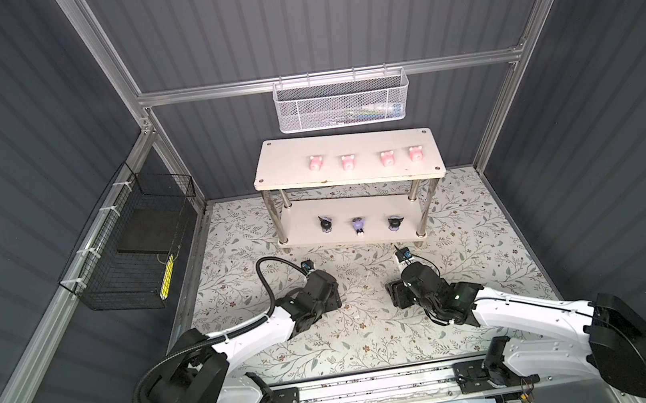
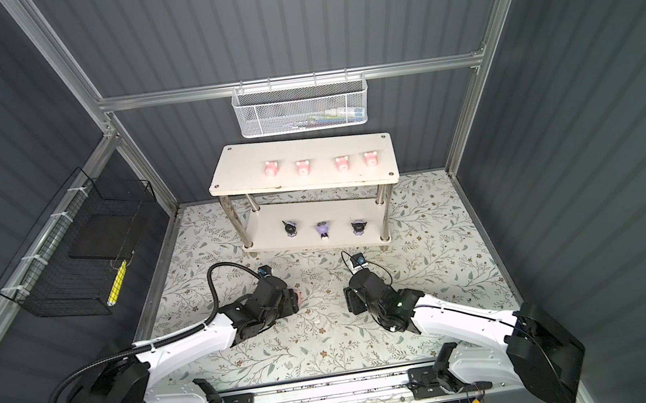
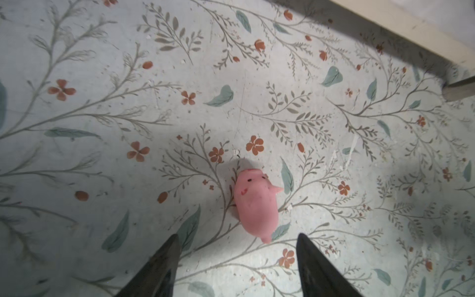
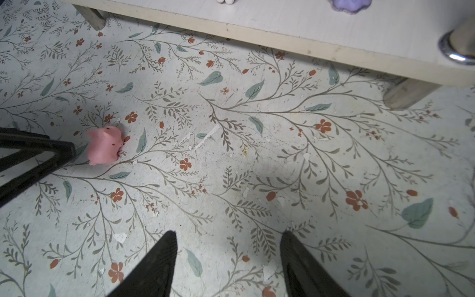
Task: Place and organize the plastic toys onto the shelf
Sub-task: 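Withdraw the left gripper from the shelf down to the pink pig on the table, then close the left gripper on the last pink pig on the table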
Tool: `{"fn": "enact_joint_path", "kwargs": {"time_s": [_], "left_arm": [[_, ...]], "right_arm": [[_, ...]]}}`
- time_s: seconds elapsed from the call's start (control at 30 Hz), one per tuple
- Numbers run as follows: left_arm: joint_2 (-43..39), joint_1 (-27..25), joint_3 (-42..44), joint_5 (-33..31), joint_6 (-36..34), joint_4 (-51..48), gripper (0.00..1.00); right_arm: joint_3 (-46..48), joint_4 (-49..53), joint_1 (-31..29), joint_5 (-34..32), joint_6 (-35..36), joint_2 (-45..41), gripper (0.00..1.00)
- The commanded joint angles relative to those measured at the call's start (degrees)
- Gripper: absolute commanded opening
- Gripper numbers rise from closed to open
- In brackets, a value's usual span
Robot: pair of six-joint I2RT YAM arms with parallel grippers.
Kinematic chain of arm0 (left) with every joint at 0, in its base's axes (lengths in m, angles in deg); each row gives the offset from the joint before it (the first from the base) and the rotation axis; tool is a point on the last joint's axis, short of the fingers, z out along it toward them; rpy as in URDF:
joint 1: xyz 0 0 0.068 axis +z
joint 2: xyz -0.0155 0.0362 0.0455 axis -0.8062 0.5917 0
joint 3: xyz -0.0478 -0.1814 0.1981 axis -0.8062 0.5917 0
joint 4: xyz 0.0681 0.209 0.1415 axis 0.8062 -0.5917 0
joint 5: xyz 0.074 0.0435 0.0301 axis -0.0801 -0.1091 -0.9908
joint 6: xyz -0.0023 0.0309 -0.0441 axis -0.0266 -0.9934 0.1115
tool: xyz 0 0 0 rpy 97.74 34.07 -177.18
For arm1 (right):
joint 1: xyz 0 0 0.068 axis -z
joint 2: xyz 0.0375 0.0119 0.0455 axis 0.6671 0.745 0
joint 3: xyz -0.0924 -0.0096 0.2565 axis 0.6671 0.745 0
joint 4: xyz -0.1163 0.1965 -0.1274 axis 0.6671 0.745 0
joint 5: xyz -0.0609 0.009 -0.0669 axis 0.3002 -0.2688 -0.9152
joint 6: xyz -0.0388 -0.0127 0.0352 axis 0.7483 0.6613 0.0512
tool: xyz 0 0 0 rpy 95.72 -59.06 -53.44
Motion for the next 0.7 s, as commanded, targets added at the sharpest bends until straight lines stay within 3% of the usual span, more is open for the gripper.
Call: {"fn": "enact_joint_path", "kwargs": {"time_s": [0.0, 0.67], "left_arm": [[1.92, -0.37, -3.04, -2.45, 1.48, 1.59, 0.72], [11.26, -4.20, -9.35, -7.13, 4.76, -5.29, 0.60]], "right_arm": [[1.21, -1.16, 0.30, 0.28, -0.59, 0.74, 0.66], [3.90, -4.07, 1.47, 1.49, -1.07, 2.23, 0.66]]}}
